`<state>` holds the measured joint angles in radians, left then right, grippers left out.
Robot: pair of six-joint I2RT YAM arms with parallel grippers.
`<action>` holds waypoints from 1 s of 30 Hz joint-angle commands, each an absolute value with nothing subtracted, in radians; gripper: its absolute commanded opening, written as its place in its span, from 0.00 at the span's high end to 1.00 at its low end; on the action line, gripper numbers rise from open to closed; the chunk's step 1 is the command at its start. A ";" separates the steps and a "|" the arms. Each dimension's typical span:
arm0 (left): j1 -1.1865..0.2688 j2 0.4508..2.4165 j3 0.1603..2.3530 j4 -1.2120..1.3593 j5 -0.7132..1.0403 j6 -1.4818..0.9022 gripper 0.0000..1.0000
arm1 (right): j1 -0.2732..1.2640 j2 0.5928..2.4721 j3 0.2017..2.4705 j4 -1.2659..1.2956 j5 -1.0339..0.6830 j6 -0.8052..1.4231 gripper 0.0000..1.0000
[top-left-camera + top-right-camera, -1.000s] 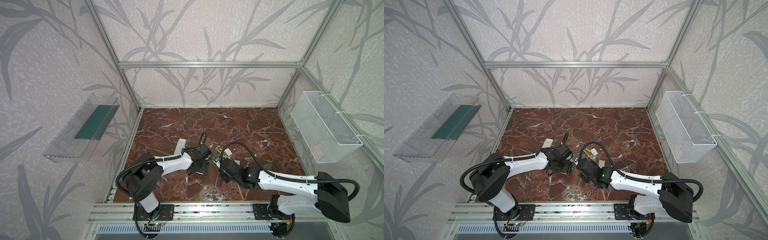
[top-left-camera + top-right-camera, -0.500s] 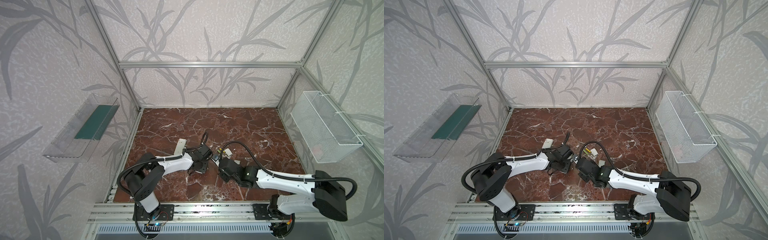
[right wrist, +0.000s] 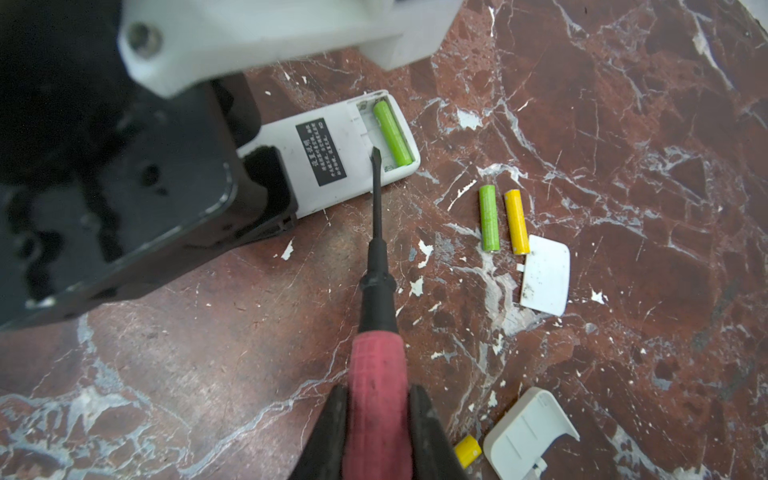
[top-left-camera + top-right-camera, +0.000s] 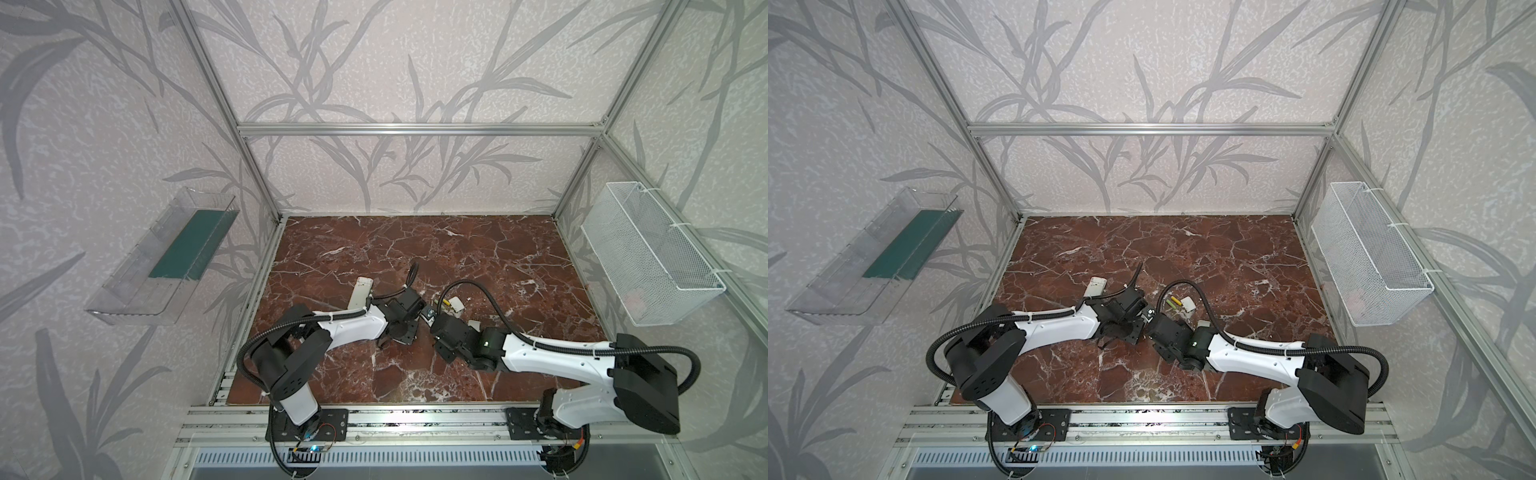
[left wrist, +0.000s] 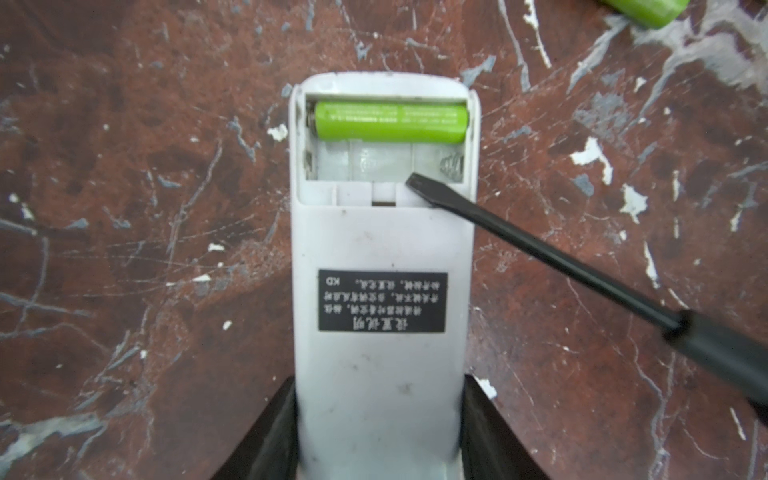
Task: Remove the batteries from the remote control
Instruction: 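Insert the screwdriver tip beside the remaining green battery with the right gripper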
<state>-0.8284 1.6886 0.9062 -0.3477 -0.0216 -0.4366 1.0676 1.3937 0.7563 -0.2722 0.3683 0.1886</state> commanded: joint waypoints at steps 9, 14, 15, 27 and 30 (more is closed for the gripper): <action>-0.860 1.786 0.859 -0.348 0.069 -0.421 0.57 | 1.064 1.494 0.843 -0.318 0.381 0.261 1.00; -0.873 1.799 0.864 -0.339 0.092 -0.398 0.57 | 1.064 1.543 0.853 -0.284 0.359 0.286 1.00; -0.876 1.801 0.865 -0.341 0.091 -0.395 0.57 | 1.063 1.549 0.850 -0.269 0.353 0.289 1.00; -0.882 1.819 0.863 -0.370 0.002 -0.433 0.62 | 1.063 1.552 0.838 -0.250 0.327 0.327 1.00; -0.882 1.819 0.861 -0.379 -0.048 -0.456 0.62 | 1.062 1.525 0.843 -0.308 0.323 0.345 1.00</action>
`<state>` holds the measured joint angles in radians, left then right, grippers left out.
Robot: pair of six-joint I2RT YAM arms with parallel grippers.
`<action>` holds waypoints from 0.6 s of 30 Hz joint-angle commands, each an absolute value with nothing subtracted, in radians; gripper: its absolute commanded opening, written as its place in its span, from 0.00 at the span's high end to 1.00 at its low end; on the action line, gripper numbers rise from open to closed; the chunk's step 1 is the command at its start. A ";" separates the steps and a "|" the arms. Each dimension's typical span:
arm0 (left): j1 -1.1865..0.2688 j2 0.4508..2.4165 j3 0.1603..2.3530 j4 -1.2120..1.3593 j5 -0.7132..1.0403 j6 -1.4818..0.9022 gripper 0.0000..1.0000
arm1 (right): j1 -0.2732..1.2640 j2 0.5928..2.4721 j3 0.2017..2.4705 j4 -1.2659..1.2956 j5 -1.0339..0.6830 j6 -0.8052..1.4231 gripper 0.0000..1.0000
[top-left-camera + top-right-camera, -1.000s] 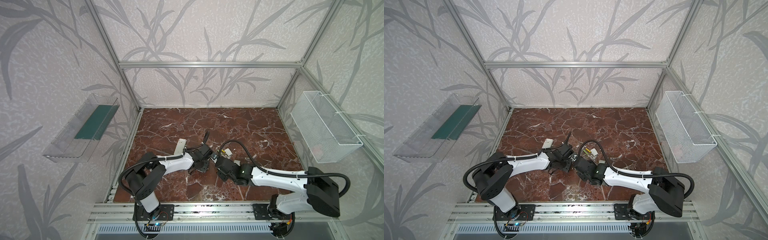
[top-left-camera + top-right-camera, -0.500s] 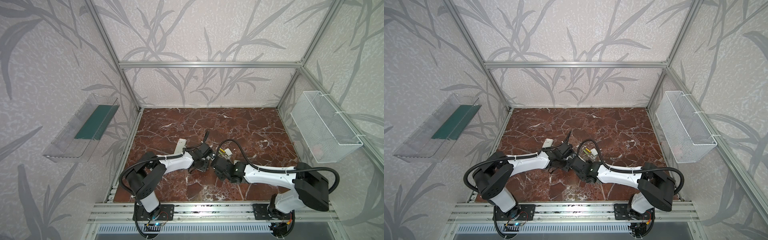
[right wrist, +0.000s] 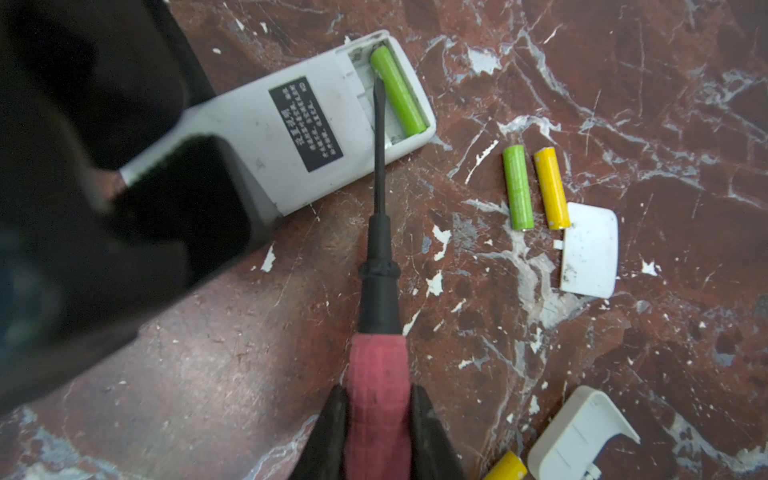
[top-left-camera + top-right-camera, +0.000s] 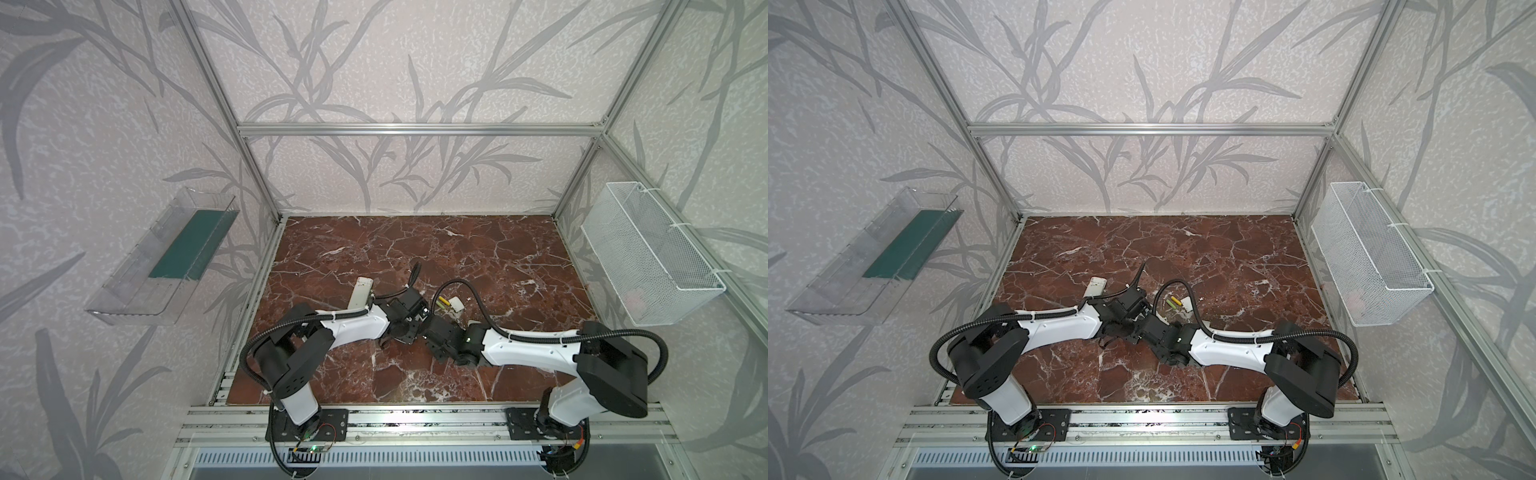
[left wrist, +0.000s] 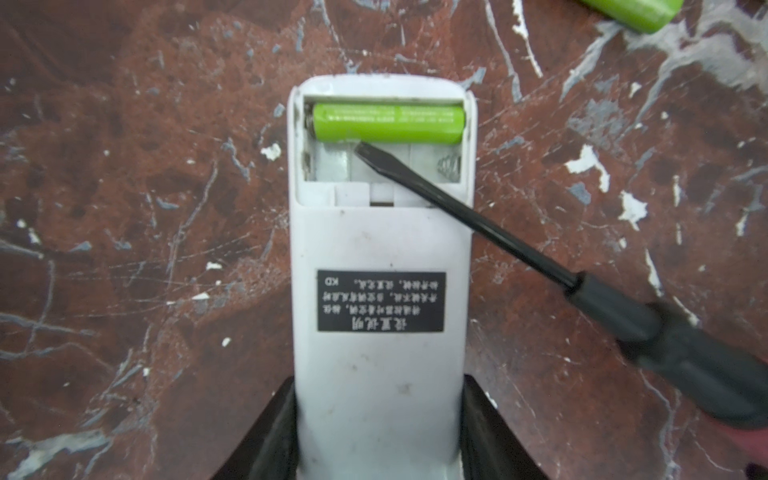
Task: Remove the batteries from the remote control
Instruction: 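Insert the screwdriver tip beside the remaining green battery with the right gripper, then pry the green battery upward with the screwdriver tip, right gripper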
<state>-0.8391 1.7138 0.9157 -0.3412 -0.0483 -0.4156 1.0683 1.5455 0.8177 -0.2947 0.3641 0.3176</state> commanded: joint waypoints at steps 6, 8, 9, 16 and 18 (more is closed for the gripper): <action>-0.883 1.805 0.827 -0.327 -0.085 -0.441 0.63 | 1.043 1.447 0.829 -0.390 0.261 0.397 1.00; -0.884 1.799 0.815 -0.300 -0.096 -0.433 0.63 | 1.031 1.427 0.821 -0.397 0.232 0.410 1.00; -0.884 1.793 0.805 -0.284 -0.102 -0.428 0.63 | 1.031 1.416 0.815 -0.393 0.220 0.417 1.00; -0.887 1.768 0.757 -0.213 -0.120 -0.405 0.65 | 0.975 1.381 0.791 -0.395 0.206 0.423 1.00; -0.887 1.766 0.753 -0.208 -0.120 -0.396 0.65 | 0.963 1.370 0.783 -0.393 0.203 0.422 1.00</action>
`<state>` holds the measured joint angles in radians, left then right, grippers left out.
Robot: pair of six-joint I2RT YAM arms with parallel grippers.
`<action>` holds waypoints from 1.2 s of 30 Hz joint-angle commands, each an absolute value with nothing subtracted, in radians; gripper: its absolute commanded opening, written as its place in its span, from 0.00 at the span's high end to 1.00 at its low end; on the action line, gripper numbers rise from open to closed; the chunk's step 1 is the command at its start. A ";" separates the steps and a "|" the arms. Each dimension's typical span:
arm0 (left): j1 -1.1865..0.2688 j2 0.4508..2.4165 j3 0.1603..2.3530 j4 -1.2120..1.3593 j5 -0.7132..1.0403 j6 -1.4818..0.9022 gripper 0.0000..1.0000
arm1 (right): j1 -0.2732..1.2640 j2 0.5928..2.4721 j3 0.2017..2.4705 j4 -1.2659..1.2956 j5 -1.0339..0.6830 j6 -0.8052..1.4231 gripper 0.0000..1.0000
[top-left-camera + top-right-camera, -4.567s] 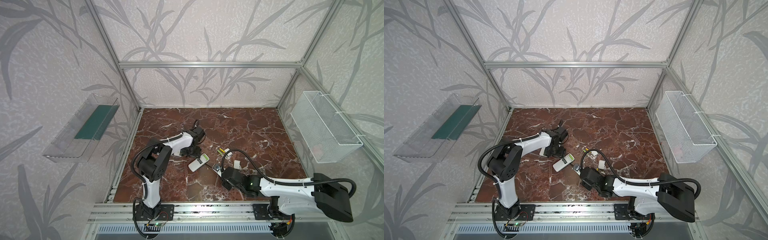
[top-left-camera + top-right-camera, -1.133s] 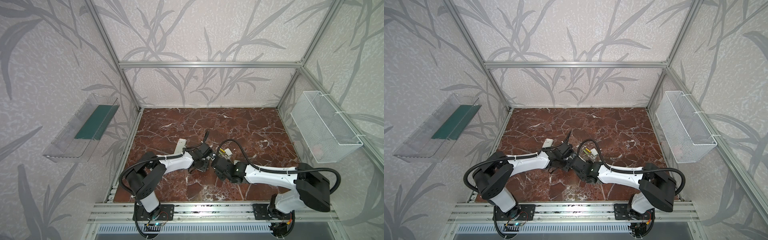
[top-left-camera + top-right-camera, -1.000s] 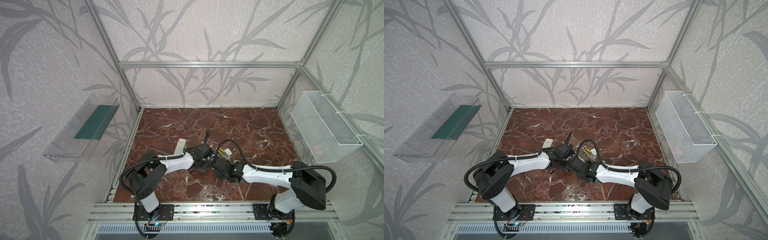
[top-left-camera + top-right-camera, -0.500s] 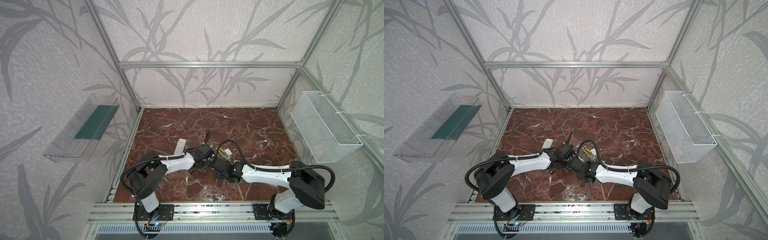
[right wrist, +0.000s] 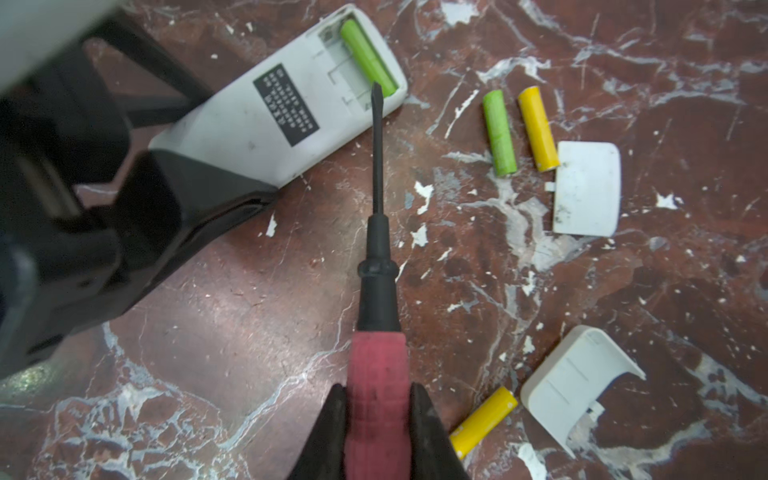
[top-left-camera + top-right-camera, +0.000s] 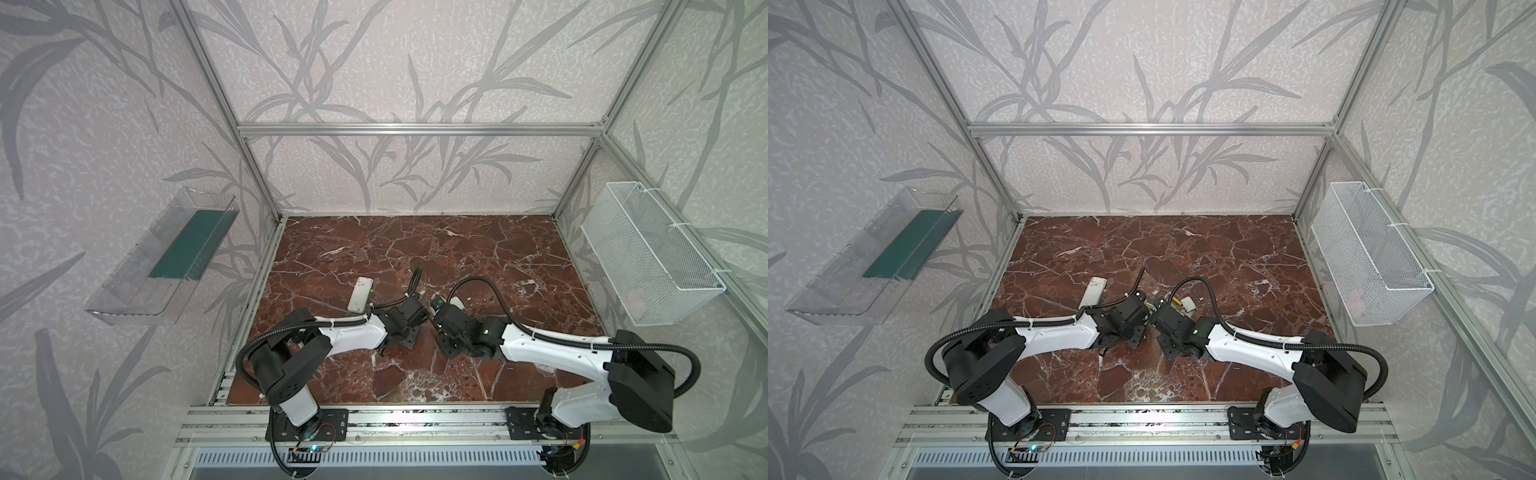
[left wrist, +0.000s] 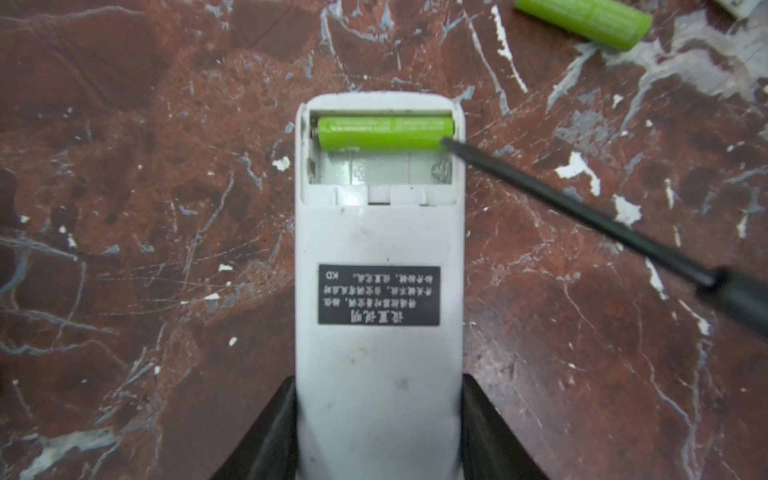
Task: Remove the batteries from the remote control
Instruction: 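Pry the green battery upward with the screwdriver tip, right gripper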
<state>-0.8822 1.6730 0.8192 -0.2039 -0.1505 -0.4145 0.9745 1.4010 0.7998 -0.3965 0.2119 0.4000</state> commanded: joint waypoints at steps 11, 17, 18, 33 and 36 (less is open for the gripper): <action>-0.893 1.741 0.718 -0.153 -0.166 -0.372 0.65 | 0.946 1.402 0.849 -0.442 0.102 0.396 1.00; -0.902 1.746 0.725 -0.172 -0.182 -0.355 0.66 | 0.928 1.459 0.887 -0.465 0.074 0.392 1.00; -0.905 1.746 0.727 -0.178 -0.188 -0.352 0.66 | 0.925 1.472 0.901 -0.481 0.071 0.391 1.00; -0.963 1.748 0.736 -0.206 -0.244 -0.320 0.69 | 0.910 1.635 1.046 -0.553 0.058 0.359 1.00; -0.978 1.758 0.741 -0.207 -0.241 -0.311 0.69 | 0.910 1.652 1.035 -0.506 0.049 0.371 1.00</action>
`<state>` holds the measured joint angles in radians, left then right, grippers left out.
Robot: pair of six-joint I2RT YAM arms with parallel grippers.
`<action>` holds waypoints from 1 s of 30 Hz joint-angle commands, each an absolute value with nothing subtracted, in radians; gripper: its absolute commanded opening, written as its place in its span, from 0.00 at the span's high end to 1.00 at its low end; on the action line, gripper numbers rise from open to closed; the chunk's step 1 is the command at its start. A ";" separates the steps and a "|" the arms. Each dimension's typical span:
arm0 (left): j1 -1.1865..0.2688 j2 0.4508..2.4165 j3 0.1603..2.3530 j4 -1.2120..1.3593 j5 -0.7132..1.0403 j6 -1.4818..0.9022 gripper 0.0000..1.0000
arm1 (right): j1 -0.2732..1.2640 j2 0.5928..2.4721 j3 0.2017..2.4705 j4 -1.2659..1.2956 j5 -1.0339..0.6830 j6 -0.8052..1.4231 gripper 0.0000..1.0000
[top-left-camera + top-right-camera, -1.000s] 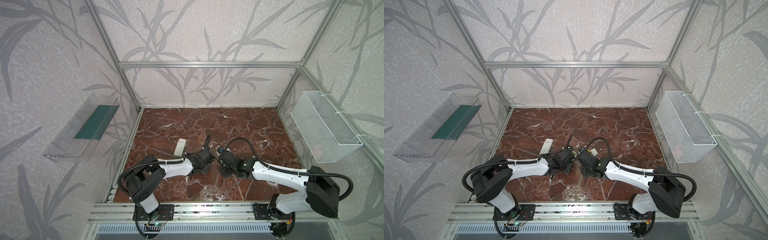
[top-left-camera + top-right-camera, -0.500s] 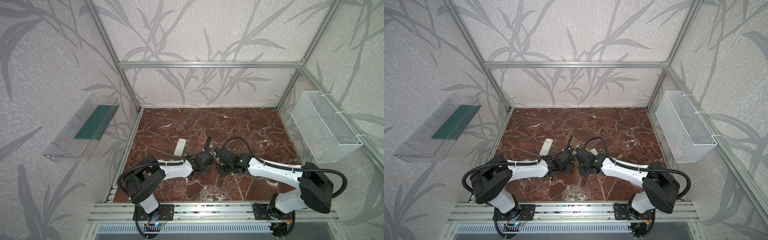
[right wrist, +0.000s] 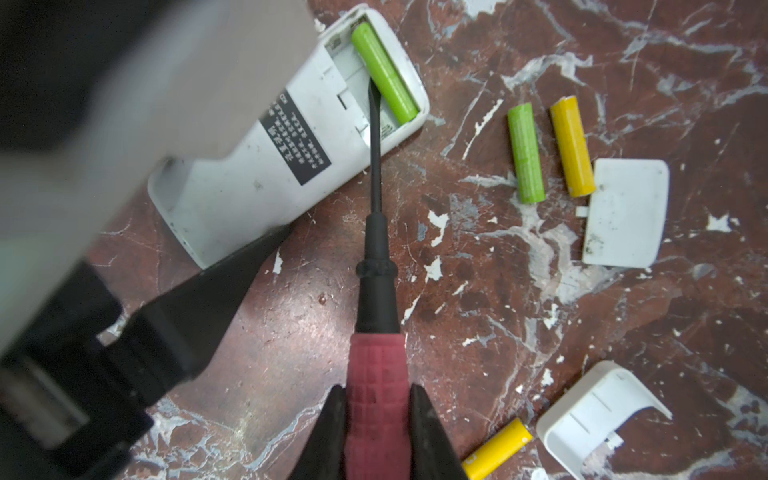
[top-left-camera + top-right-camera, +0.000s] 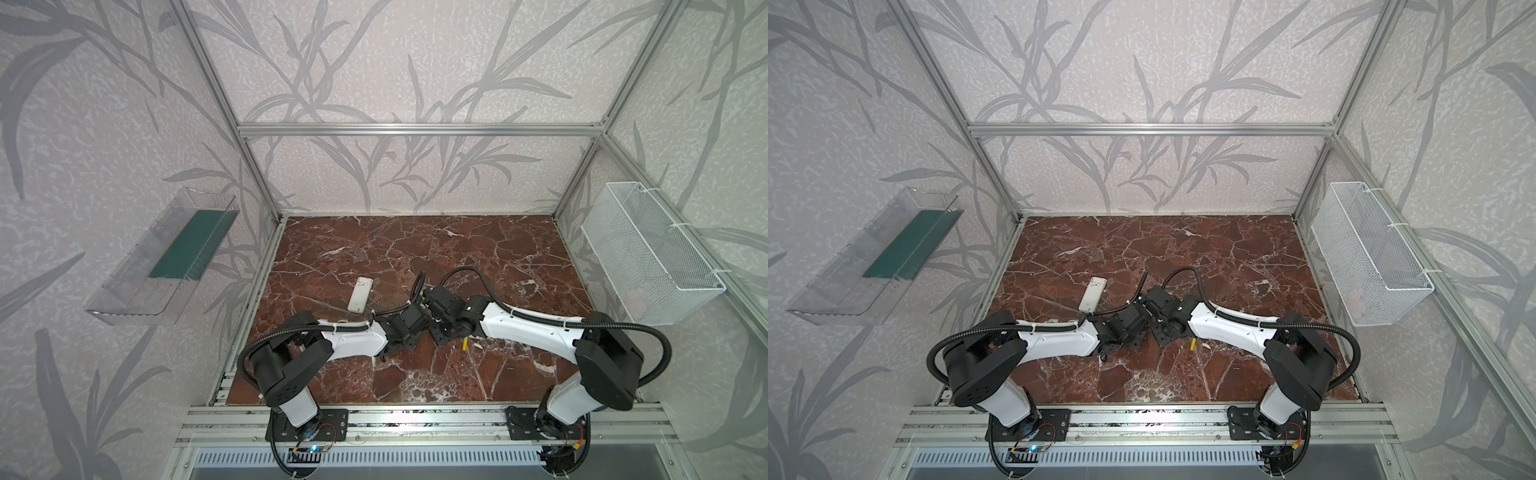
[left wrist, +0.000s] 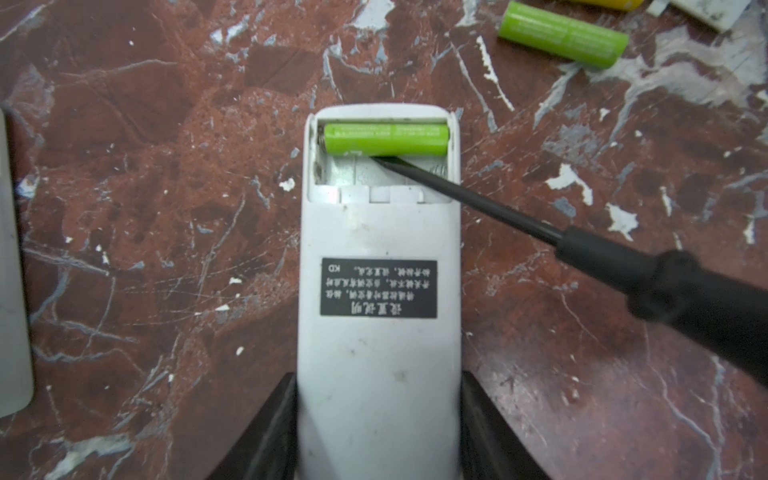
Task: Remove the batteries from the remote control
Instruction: 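Pry the green battery upward with the screwdriver tip, right gripper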
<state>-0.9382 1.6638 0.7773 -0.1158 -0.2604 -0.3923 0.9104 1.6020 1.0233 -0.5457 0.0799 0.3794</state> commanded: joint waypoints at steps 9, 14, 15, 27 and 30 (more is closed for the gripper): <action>-1.012 1.783 0.752 -0.209 -0.238 -0.303 0.70 | 0.911 1.659 0.946 -0.334 0.011 0.425 1.00; -1.011 1.790 0.747 -0.211 -0.240 -0.322 0.70 | 0.911 1.634 0.913 -0.323 0.024 0.426 1.00; -1.010 1.789 0.746 -0.210 -0.239 -0.326 0.70 | 0.910 1.621 0.904 -0.322 0.033 0.426 1.00; -1.009 1.813 0.775 -0.251 -0.232 -0.337 0.71 | 0.908 1.448 0.765 -0.269 0.080 0.423 1.00; -1.009 1.813 0.786 -0.267 -0.225 -0.336 0.70 | 0.905 1.426 0.734 -0.258 0.090 0.430 1.00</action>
